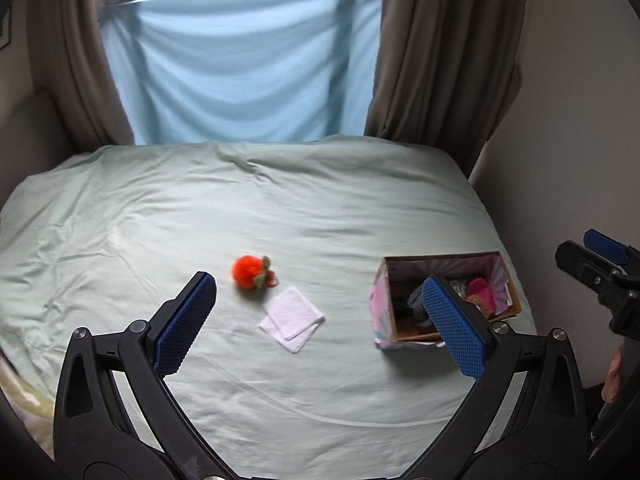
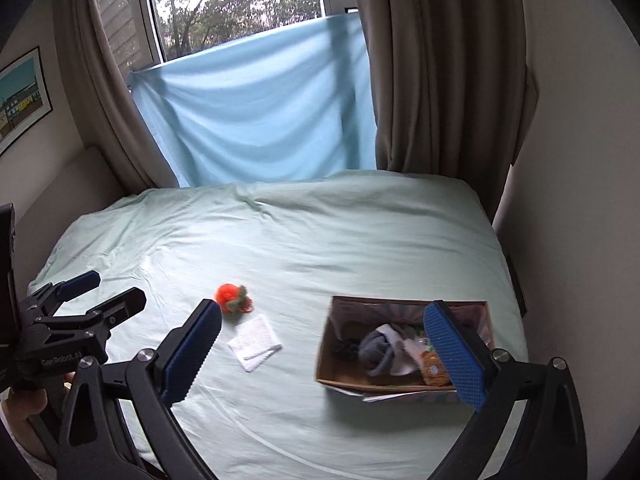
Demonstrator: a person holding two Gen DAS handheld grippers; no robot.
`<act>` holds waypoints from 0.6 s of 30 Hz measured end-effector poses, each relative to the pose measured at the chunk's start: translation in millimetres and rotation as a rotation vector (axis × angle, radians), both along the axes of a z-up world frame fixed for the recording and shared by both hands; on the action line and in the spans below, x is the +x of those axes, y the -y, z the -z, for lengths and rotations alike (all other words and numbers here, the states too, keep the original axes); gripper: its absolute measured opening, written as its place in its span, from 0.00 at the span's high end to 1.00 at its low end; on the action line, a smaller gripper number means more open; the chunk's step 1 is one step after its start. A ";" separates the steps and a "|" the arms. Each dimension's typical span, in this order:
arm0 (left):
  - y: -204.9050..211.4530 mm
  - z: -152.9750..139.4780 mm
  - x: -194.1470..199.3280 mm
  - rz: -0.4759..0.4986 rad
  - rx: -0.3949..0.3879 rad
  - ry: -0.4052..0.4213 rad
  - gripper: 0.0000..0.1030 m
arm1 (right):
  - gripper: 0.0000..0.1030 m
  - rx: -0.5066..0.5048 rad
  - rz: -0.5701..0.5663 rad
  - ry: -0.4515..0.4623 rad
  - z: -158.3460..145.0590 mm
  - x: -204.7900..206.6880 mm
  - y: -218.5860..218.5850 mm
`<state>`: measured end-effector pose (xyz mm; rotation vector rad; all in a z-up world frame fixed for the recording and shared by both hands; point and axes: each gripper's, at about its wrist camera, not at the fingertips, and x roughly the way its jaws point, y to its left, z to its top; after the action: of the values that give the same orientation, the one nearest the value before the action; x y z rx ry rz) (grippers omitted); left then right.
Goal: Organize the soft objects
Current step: 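Withdraw both tools from the box toward the orange plush and white cloth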
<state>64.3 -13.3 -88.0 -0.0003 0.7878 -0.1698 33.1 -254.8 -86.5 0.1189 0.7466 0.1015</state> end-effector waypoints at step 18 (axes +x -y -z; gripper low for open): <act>-122.1 20.3 35.4 0.191 0.022 0.013 0.00 | 0.02 -0.015 0.123 0.032 21.8 -3.6 -127.2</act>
<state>99.7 108.9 -108.3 0.0972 0.7768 -0.3412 29.6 -127.5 -108.2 0.1483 0.7062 -0.0191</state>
